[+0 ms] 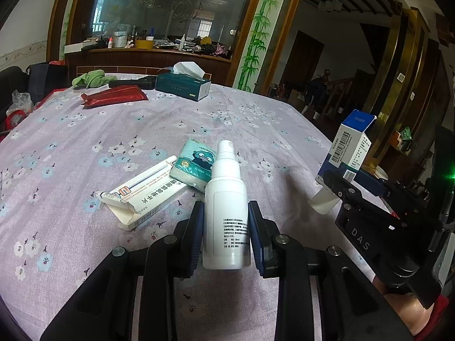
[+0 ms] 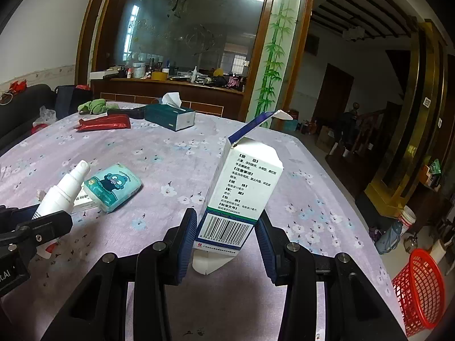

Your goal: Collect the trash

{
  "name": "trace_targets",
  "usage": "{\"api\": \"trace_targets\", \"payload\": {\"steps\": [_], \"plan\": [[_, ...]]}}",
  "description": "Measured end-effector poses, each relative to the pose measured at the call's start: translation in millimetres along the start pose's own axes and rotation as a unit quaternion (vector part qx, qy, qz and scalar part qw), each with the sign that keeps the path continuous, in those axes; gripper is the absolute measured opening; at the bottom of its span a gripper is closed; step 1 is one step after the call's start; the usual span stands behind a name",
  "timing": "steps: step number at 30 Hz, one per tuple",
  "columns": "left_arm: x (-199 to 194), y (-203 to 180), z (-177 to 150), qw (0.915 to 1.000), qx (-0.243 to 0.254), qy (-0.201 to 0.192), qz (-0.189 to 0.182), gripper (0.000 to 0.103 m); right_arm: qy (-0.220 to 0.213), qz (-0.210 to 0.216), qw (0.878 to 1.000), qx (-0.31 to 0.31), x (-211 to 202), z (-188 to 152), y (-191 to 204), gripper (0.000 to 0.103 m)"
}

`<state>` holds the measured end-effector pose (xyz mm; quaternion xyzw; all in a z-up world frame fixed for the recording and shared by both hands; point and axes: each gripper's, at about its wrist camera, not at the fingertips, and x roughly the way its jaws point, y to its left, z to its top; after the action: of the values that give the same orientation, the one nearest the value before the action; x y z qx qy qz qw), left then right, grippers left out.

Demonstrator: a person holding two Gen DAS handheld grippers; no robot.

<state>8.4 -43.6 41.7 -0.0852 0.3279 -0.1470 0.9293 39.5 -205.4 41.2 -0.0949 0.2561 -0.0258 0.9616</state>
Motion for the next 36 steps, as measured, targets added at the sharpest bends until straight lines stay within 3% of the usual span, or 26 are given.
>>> {"api": "trace_targets", "payload": {"steps": [31,36], "plan": [[0.8,0.0,-0.5,1.0,-0.003,0.003,-0.001,0.028,0.006,0.004,1.0,0.001,2.4,0.4,0.3,0.044],[6.9,1.3,-0.3,0.9999,-0.01,0.013,-0.002,0.028,0.055,0.062,0.996,0.023,1.8,1.0,-7.7,0.045]]}}
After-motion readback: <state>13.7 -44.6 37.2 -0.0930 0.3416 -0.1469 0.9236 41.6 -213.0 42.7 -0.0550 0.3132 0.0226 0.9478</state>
